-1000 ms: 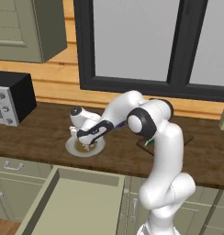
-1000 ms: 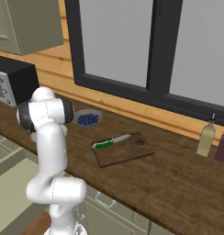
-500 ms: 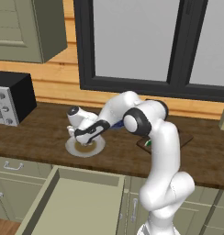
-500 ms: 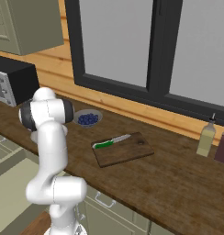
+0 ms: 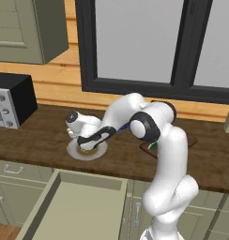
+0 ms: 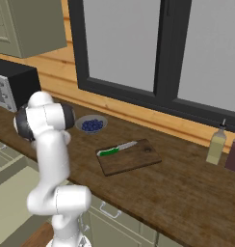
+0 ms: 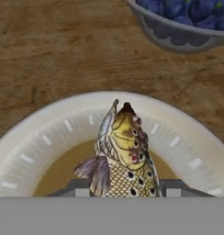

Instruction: Pick up the knife from the drawer and place it on the cutting board. Then place the meat from the plate to the cutting board.

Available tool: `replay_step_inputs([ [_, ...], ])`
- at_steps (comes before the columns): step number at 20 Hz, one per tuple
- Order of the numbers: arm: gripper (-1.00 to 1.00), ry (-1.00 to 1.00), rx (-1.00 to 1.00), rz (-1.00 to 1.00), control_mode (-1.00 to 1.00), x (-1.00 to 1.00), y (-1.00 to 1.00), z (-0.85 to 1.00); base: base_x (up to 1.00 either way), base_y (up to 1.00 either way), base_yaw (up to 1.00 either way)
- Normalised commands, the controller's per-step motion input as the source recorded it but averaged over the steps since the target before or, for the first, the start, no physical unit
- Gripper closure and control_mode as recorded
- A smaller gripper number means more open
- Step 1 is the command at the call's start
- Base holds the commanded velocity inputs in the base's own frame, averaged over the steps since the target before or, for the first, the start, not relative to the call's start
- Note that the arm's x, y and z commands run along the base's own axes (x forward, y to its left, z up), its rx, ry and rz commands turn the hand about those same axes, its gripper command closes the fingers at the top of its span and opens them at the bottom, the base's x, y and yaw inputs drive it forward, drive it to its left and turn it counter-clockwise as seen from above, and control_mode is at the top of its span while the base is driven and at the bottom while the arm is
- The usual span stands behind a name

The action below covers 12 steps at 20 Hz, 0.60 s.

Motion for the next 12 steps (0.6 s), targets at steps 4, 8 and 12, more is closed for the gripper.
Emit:
replay_step_inputs([
  [4, 1.00, -0.15, 0.00, -0.11, -1.00, -0.57, -0.20, 0.46, 0.00, 0.00, 0.00],
  [8, 1.00, -0.17, 0.00, -0.15, -1.00, -0.58, -0.20, 0.42, 0.00, 0.00, 0.00],
  [12, 1.00, -0.16, 0.00, -0.17, -1.00, -0.43, -0.05, 0.47, 0.00, 0.00, 0.00],
])
